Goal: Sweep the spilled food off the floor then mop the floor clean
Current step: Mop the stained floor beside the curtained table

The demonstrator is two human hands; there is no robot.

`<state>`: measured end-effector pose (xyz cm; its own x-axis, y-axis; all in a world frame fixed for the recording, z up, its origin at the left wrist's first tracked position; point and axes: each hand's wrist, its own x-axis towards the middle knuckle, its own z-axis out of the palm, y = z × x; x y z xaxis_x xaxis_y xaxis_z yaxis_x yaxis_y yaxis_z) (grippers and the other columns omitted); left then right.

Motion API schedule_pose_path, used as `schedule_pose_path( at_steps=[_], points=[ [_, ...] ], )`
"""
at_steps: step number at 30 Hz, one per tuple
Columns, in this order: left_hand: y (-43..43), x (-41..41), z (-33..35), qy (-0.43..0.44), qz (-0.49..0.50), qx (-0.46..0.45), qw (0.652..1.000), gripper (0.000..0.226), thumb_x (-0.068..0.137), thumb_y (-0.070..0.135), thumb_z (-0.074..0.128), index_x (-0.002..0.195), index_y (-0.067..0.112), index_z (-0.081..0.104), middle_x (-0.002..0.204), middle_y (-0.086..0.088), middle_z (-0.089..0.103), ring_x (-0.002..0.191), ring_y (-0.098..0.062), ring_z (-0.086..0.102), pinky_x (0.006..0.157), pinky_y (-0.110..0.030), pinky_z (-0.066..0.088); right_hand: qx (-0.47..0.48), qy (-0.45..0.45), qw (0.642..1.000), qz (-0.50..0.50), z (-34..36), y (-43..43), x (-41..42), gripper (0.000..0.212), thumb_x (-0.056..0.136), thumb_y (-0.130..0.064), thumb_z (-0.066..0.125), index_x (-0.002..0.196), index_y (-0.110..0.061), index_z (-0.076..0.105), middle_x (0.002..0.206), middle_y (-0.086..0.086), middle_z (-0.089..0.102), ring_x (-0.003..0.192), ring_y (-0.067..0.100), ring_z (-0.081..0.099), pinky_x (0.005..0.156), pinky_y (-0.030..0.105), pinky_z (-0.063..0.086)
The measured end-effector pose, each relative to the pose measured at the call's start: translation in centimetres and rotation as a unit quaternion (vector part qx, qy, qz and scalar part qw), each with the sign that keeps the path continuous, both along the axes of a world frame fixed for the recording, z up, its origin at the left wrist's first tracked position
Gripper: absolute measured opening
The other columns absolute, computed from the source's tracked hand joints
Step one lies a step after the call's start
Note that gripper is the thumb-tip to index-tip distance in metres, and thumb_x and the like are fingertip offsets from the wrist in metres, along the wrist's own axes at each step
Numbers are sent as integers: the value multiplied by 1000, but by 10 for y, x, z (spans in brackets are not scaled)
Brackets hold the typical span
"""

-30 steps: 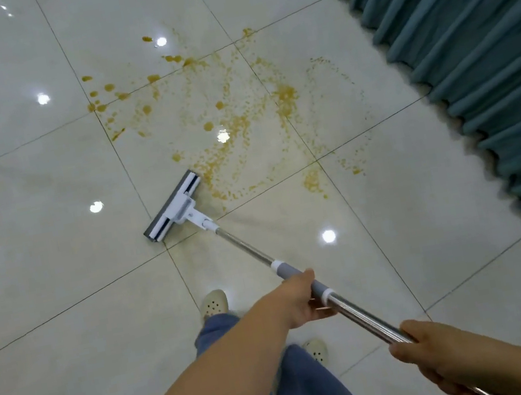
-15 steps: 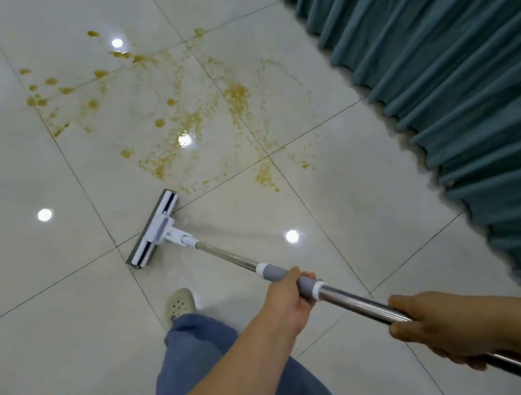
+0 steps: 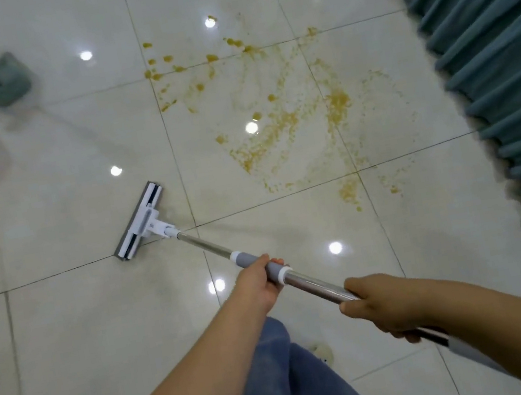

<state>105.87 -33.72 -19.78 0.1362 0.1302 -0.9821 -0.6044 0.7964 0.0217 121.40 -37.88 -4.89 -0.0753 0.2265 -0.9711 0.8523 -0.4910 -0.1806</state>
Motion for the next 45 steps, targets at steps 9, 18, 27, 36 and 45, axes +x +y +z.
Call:
schedule_pose_path(
  at_steps=[9,18,27,36,45],
  points=[
    [74,-117,-28,103,9,24,994,18,98,11,48,82,3,45,71,-11,50,60,-20,49,53,-34,54,24,60,997,-50,-56,70,-113,20,98,-35,43,99,-16,50,74,5,50,54,15,45,44,23,43],
    [64,-68,-31,91,-73,-22,993,19,100,11,41,83,3,43,70,-10,46,61,-18,45,67,-35,49,58,46,997,-36,-75,37,-61,16,97,-36,46,102,-21,49,91,2,54,73,14,53,56,19,42],
    [-6,120,-16,52,-115,-44,991,14,98,8,44,86,3,42,76,-12,48,65,-19,48,81,-35,47,24,17,997,-70,-38,-33,129,14,98,-36,46,97,-23,49,75,0,48,53,11,41,43,18,38],
    [-96,326,21,-20,-191,-81,978,4,97,5,45,101,3,44,79,-11,48,67,-18,48,91,-35,47,3,-39,980,-195,21,-147,313,15,95,-32,50,102,-19,54,65,3,46,38,9,36,35,19,34],
    [-76,387,28,-45,-289,-25,956,26,96,6,49,121,5,40,83,-13,51,67,-20,52,72,-36,50,-13,-29,935,-354,29,-158,348,12,96,-32,50,89,-22,52,56,3,44,35,12,37,36,20,33]
  ],
)
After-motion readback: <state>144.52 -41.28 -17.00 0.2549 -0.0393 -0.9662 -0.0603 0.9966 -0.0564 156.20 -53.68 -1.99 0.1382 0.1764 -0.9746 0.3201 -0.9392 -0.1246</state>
